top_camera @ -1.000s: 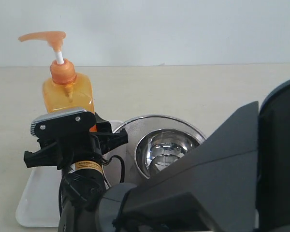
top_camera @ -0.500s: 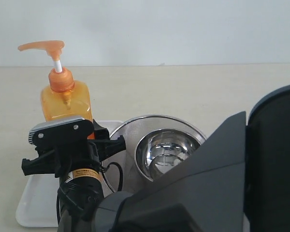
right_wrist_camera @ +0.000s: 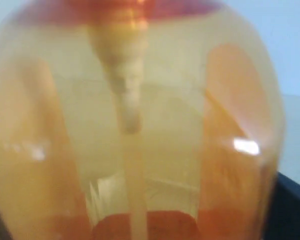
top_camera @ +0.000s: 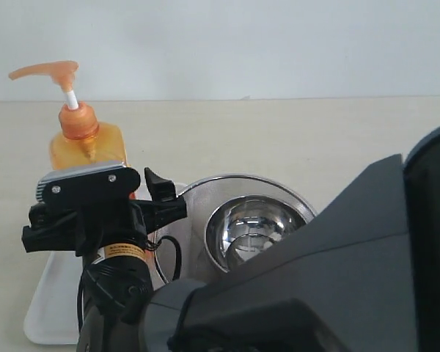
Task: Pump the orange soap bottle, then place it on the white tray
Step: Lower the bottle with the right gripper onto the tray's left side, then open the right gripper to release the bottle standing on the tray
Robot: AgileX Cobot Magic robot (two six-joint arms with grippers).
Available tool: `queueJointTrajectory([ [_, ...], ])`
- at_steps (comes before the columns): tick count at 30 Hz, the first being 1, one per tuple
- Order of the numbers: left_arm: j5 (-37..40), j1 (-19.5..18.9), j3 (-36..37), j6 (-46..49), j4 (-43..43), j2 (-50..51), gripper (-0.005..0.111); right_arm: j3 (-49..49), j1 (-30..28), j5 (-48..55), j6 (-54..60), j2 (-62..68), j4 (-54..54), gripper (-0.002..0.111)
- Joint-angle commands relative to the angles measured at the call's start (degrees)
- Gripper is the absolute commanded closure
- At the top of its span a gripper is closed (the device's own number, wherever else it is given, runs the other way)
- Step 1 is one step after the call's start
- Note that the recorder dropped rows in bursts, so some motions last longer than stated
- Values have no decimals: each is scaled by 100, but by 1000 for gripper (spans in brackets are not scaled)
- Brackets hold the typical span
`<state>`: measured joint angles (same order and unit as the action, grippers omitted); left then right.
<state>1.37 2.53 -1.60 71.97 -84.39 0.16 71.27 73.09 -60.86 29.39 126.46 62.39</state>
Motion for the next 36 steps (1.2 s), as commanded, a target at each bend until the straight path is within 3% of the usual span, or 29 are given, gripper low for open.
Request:
queueJointTrajectory([
  [1, -8, -19, 14, -47, -23, -16, 102, 34, 73, -39, 345, -357, 70, 3],
  [26, -8, -19, 14, -47, -23, -16, 102, 9, 1211, -285, 3361, -1503, 1846, 3],
  [31, -8, -19, 14, -47, -23, -16, 102, 9, 1687, -910, 3945, -1705, 2273, 3],
  [36, -8, -19, 14, -47, -23, -16, 102, 9, 2284, -910, 4671, -1793, 2692, 3],
])
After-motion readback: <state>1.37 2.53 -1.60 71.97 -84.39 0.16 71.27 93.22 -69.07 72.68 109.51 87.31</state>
